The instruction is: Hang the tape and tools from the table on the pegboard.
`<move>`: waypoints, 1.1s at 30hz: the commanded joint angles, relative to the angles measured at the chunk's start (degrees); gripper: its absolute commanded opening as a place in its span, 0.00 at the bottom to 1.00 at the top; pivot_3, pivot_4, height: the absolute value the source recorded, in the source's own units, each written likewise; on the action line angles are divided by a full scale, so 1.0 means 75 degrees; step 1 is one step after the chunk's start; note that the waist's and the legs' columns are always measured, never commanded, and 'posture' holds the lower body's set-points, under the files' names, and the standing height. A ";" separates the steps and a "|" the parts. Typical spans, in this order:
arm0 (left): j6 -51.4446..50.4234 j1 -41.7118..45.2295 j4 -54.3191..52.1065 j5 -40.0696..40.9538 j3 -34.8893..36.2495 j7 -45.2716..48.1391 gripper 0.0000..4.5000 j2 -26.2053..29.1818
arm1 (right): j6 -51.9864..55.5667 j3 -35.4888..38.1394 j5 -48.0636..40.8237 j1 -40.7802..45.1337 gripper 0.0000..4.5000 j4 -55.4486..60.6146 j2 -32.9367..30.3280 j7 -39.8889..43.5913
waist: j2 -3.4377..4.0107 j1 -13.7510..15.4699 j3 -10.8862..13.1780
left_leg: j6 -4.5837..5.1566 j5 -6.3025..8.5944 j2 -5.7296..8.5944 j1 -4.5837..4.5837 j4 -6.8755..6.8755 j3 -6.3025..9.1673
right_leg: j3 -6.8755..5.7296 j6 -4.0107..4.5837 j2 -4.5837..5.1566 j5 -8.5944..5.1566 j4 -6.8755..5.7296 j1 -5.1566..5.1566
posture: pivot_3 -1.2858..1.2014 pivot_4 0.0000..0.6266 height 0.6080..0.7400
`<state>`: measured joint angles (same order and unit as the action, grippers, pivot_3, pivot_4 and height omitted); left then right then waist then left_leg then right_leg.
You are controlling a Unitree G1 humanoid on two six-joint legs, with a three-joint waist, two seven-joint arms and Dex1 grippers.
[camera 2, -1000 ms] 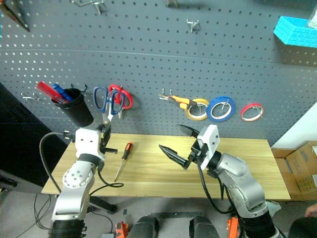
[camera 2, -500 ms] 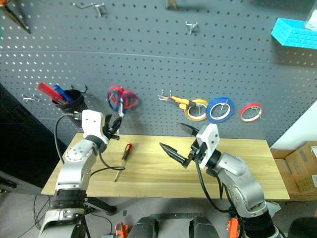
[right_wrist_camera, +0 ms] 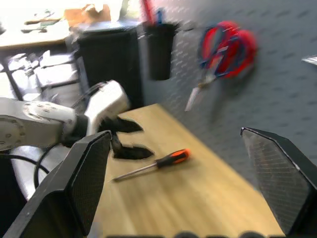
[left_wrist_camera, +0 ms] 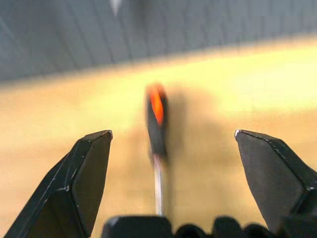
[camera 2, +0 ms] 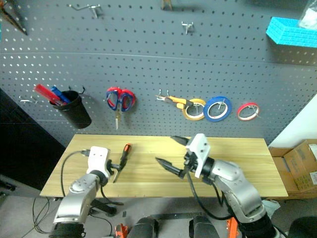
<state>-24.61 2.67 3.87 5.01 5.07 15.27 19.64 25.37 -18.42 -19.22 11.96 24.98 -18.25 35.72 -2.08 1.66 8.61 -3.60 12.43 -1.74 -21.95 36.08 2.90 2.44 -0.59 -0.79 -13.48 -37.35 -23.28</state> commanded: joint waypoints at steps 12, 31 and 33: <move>0.0909 0.4023 0.5148 -0.0748 -0.0335 -0.0082 0.95 0.0287 | 0.0555 -0.0944 0.0647 0.2522 1.00 -0.2248 0.1397 0.0217 | 0.0018 -0.0057 0.0407 | 0.0026 -0.0008 0.0010 -0.0089 -0.0004 0.0006 | -0.0003 -0.0050 -0.0001 0.0006 -0.0028 -0.0068 | 0.55 0.42 1.00; 0.1238 0.5084 0.7939 -0.0802 -0.0216 0.0325 0.52 0.0301 | 0.1475 -0.1226 0.1373 0.2532 1.00 -0.2036 0.1130 0.0113 | 0.0034 -0.0359 0.0775 | 0.0050 0.0015 0.0012 -0.0115 0.0003 0.0017 | -0.0012 -0.0056 0.0006 -0.0018 -0.0085 -0.0117 | 0.53 0.48 1.00; 0.1196 0.5038 0.7840 -0.0797 -0.0207 0.0363 0.37 0.0335 | 0.1380 -0.1174 0.1406 0.2566 1.00 -0.2133 0.1146 0.0085 | 0.0034 -0.0410 0.0775 | 0.0050 0.0015 0.0012 -0.0115 0.0003 0.0018 | -0.0012 -0.0057 0.0006 -0.0018 -0.0086 -0.0117 | 0.54 0.44 1.00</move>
<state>-13.85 42.14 61.84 -0.69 3.82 17.67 21.93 36.78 -28.13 -8.83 30.68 7.08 -10.22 36.43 -1.83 -1.42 14.42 -3.22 12.54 -1.65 -22.81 36.10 3.04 2.35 -1.01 -0.74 -13.62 -38.00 -24.16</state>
